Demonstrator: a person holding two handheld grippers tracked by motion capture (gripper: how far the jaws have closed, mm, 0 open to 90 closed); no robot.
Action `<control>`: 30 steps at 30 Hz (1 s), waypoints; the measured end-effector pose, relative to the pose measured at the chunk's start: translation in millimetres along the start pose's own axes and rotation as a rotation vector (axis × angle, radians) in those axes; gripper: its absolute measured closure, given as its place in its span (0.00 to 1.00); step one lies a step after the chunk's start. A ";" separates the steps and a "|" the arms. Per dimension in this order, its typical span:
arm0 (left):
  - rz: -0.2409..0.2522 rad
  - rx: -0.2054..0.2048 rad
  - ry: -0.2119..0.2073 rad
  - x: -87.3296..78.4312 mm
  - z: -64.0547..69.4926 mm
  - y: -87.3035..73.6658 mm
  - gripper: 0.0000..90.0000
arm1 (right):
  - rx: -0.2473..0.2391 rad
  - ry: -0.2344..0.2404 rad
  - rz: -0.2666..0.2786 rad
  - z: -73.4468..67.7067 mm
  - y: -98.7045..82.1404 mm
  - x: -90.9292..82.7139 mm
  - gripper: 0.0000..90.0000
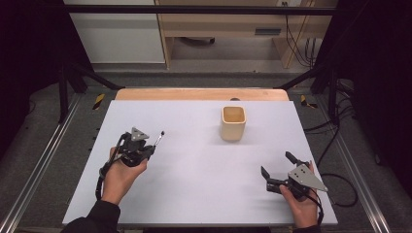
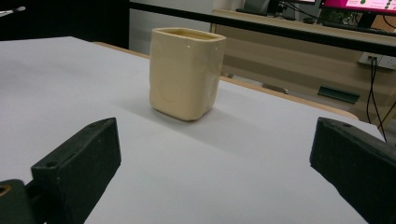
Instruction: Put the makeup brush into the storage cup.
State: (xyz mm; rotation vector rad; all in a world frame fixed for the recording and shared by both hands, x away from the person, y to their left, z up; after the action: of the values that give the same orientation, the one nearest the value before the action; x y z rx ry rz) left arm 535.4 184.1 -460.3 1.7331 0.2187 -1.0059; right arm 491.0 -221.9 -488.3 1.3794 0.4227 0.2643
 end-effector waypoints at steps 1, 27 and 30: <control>0.000 0.001 -0.003 0.0 0.8 0.6 0.93 | 0.001 0.001 0.000 -0.1 -0.1 0.0 0.02; 0.063 0.023 -0.033 2.6 19.0 18.9 0.93 | -0.002 0.000 0.007 0.0 1.3 -0.4 0.03; 0.073 0.031 -0.039 3.0 23.8 24.9 0.93 | 0.002 -0.005 0.009 1.5 2.0 -1.6 0.02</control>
State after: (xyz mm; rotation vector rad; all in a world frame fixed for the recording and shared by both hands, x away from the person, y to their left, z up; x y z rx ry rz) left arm 539.6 152.6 -446.9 1.7350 0.1146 -0.9938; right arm 490.3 -223.6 -485.8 1.3843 0.4130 0.2681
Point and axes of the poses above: each handheld gripper's, and its own axes: x roughly forward along the jaws, y roughly out of its top, z roughly to its right, the point moved 9 cm from there along x, roughly forward along the jaws, and after that the axes turned 1 degree about z, right-handed, at the moved point
